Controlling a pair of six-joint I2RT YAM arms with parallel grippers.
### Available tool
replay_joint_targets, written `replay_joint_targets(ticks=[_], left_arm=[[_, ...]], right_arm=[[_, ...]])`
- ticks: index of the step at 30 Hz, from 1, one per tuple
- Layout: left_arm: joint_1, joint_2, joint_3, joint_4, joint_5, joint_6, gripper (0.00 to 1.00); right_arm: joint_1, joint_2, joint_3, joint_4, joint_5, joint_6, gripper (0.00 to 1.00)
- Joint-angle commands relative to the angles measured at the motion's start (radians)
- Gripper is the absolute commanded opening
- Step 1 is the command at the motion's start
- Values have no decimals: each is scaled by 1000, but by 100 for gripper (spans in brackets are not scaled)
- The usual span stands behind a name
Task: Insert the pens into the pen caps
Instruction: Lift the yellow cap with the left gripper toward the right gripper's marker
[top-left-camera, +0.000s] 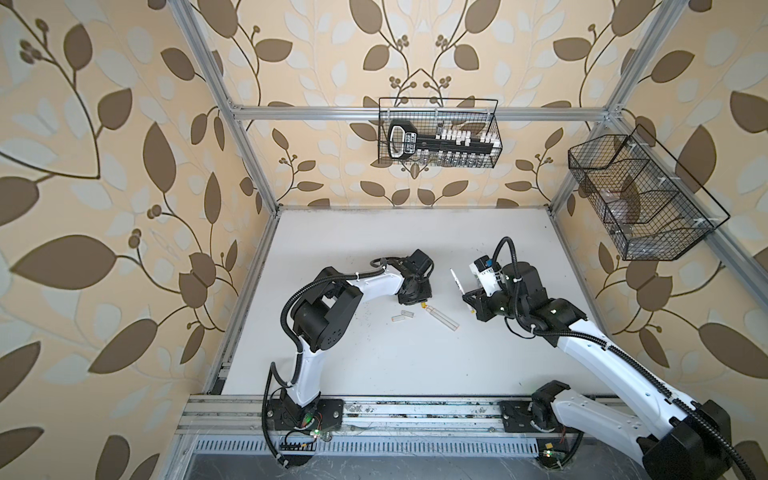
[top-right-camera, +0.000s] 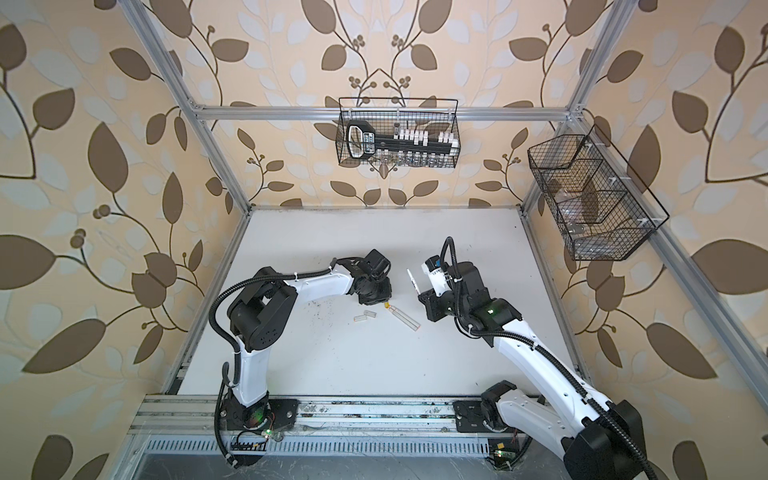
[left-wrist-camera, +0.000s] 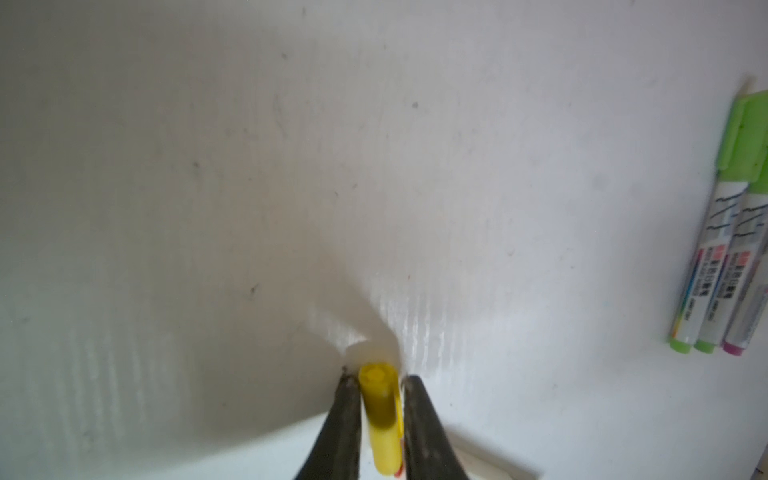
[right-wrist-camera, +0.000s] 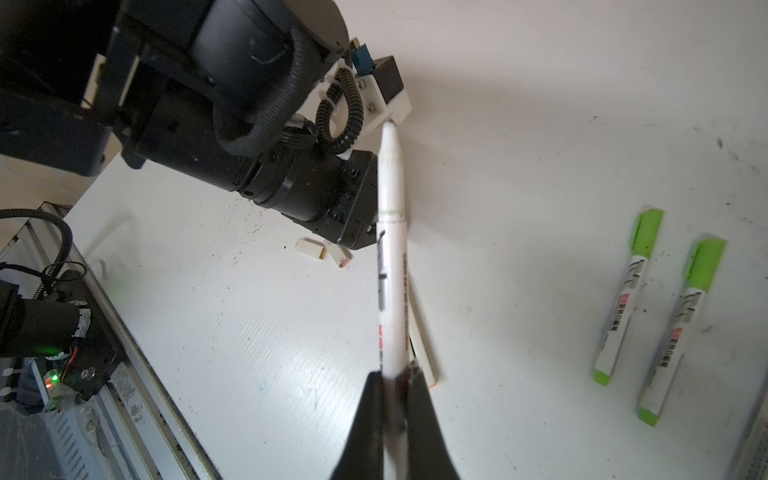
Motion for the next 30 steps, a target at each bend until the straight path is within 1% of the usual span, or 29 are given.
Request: replay_joint_targets(ticks=[1,7,10,23,26,30], left_arm=[[-12,68,-64,-101,-22,4,15],[-8,35,-111,-45,-15,1,11],[15,-7,-157,-6,-13,12,11],[194,-189,-309,20,16,112,11],[228,-218,-334,29,20,128,12],[265,-237,-331,12,24,187,12]], right_arm=[[-1,-14,-12,-19,1,1,4],[0,-9,-13,-17,2,0,4],[0,-8,-15,-17,1,0,4],[15,11,-13,-10,0,-5,4],[37,13,-13,0,-13,-13,4],[79,29,-9,1,-5,-20,4]])
